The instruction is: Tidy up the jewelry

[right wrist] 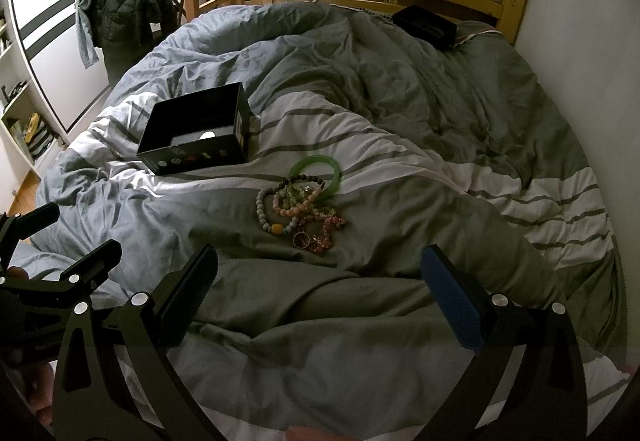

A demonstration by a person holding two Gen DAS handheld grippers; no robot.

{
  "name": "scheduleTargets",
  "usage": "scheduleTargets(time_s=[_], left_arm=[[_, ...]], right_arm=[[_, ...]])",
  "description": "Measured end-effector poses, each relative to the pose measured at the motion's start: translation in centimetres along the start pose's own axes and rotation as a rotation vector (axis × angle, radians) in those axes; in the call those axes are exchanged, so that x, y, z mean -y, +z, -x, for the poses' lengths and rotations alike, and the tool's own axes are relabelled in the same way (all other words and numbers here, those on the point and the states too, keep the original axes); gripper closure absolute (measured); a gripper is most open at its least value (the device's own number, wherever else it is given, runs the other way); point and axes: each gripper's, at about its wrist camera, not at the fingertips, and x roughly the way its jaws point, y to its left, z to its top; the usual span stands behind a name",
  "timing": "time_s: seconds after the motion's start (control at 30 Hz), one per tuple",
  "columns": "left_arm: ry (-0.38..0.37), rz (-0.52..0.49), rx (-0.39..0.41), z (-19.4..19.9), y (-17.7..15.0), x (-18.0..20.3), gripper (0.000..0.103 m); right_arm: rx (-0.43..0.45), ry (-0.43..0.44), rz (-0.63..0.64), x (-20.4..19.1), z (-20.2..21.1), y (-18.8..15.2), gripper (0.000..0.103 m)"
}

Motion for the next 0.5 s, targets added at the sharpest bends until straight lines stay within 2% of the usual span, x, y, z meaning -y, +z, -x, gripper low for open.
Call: scheduleTargets(time_s=[0.5], left_arm=[[-0.002,0.001,-0.004,-0.03,0.11,-0.02,0.004]], right_arm=[[0.0,-0.001,-0.001,-0.1,-0.13,-0.09,0.003]])
